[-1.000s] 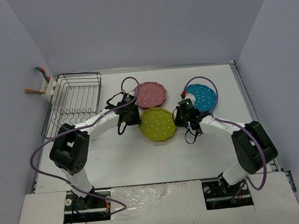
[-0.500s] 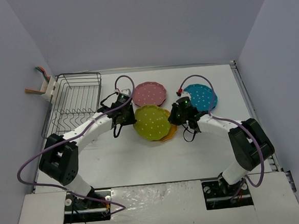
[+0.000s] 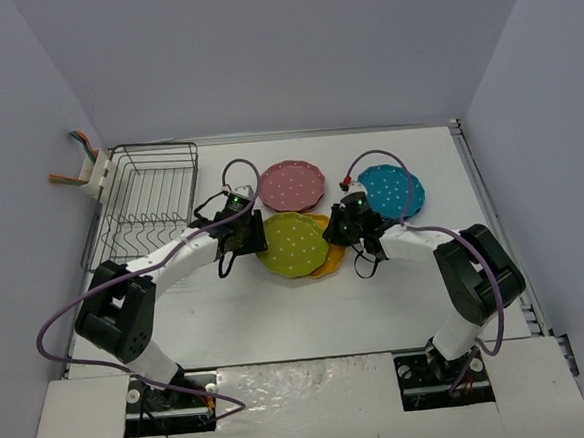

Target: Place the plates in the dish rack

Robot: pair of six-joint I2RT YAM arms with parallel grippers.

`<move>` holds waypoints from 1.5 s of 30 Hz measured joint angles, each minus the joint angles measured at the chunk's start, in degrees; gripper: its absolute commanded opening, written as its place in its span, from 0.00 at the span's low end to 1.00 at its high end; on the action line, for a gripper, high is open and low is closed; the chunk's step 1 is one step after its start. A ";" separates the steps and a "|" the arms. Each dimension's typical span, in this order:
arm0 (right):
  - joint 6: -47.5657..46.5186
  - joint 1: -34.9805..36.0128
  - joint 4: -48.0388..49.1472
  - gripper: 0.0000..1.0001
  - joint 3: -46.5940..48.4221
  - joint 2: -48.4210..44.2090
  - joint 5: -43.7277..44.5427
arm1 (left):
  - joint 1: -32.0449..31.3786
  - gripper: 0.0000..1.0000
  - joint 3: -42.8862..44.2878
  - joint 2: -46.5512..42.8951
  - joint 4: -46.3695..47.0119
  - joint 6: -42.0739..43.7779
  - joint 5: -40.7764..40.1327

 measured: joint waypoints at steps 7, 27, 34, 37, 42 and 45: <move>0.03 0.00 2.53 0.00 -1.01 0.61 0.03 | 0.98 0.73 -2.87 0.10 4.58 -1.41 3.08; -0.16 -0.49 8.78 0.00 -3.46 1.35 -0.56 | 5.47 0.11 -10.08 3.11 23.89 -9.99 18.02; -0.22 -0.86 9.20 0.26 -3.91 1.32 -0.37 | 6.03 0.00 -10.98 1.02 29.35 -11.85 19.96; -0.76 -0.60 8.32 0.44 -3.93 0.85 -1.59 | 5.81 0.00 -11.35 0.02 28.82 -11.93 19.84; -2.81 -0.42 3.30 0.87 -3.73 -4.48 -2.46 | 5.14 0.00 -11.35 -5.33 22.42 -9.42 17.63; -4.54 -0.42 -0.86 0.99 -1.89 -10.98 -2.59 | 5.03 0.00 -11.31 -10.50 15.71 -6.74 15.90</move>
